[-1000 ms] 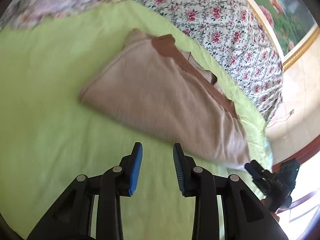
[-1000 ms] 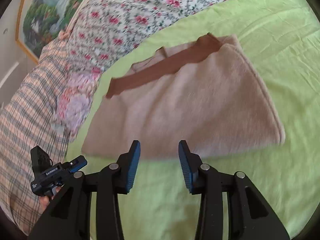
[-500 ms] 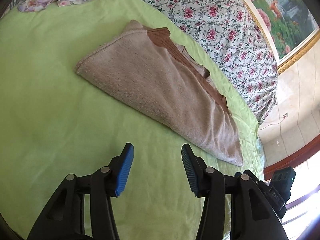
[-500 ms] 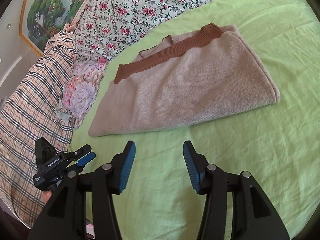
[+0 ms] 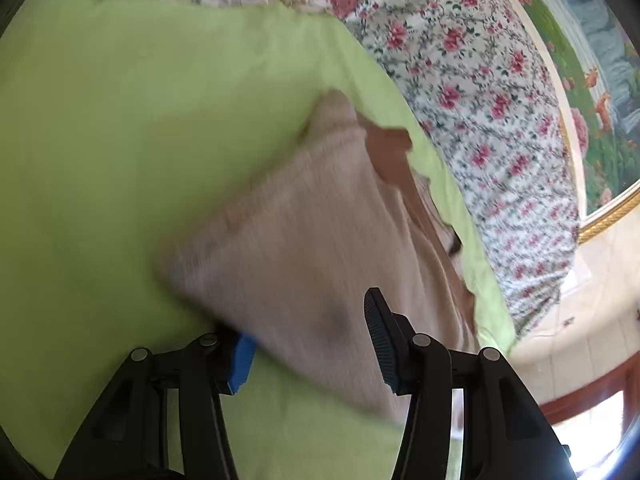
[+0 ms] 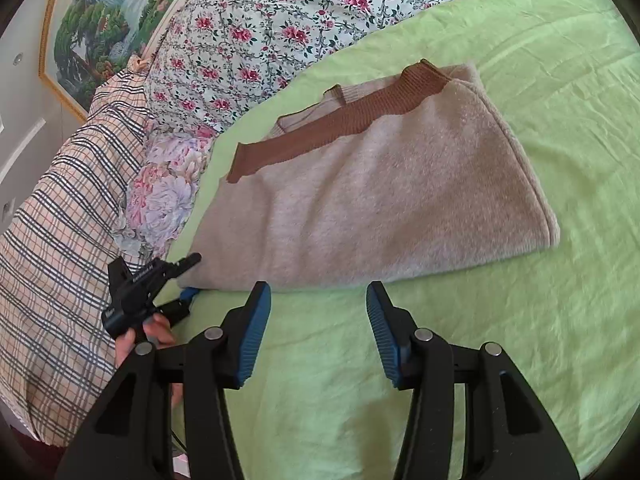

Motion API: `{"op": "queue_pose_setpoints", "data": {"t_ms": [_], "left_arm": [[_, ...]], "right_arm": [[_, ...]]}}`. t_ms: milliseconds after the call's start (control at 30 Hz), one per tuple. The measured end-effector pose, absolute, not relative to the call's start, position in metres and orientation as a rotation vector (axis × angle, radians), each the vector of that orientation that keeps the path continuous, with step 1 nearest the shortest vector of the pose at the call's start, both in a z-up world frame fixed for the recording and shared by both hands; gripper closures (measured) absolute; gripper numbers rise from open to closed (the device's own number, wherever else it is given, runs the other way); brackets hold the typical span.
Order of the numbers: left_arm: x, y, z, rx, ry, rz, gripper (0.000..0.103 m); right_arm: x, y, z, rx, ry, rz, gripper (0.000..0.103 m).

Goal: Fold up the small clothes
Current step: 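Grasp the folded sweater edge with the right gripper while the left gripper grasps a corner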

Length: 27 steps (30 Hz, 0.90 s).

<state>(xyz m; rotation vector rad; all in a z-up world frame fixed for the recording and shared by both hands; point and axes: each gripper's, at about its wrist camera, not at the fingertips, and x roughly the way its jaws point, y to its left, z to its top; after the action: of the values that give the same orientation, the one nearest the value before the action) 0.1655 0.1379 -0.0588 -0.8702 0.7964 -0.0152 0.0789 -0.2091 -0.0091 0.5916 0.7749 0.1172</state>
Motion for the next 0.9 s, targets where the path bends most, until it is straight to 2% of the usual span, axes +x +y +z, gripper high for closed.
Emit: {"op": "queue_pose_setpoints", "data": {"t_ms": [33, 67, 167, 233, 567, 733, 800, 867, 900], "left_arm": [[0.170, 0.138, -0.058, -0.849, 0.794, -0.003, 0.064], [0.176, 0.138, -0.056, -0.821, 0.792, 0.016, 0.079], [0.187, 0.135, -0.051, -0.770, 0.778, 0.017, 0.090], [0.190, 0.126, -0.041, -0.707, 0.763, 0.018, 0.093], [0.192, 0.034, 0.023, -0.468, 0.699, -0.205, 0.096], [0.196, -0.030, 0.025, -0.392, 0.732, -0.363, 0.096], [0.202, -0.054, 0.015, -0.345, 0.781, -0.371, 0.096], [0.208, -0.067, 0.004, -0.339, 0.817, -0.377, 0.097], [0.210, -0.071, 0.000, -0.346, 0.828, -0.382, 0.097]], "right_arm": [[0.083, -0.211, -0.010, 0.592, 0.778, 0.115, 0.052], [0.088, -0.215, -0.011, 0.590, 0.780, 0.113, 0.052], [0.101, -0.226, -0.013, 0.589, 0.781, 0.105, 0.052], [0.114, -0.239, -0.014, 0.589, 0.792, 0.084, 0.052], [0.170, -0.280, -0.001, 0.597, 0.783, 0.095, 0.052], [0.215, -0.287, -0.002, 0.705, 0.794, 0.231, 0.052], [0.231, -0.286, -0.008, 0.794, 0.790, 0.314, 0.047], [0.249, -0.283, -0.016, 0.882, 0.791, 0.422, 0.032], [0.259, -0.280, -0.019, 0.889, 0.813, 0.445, 0.028]]}}
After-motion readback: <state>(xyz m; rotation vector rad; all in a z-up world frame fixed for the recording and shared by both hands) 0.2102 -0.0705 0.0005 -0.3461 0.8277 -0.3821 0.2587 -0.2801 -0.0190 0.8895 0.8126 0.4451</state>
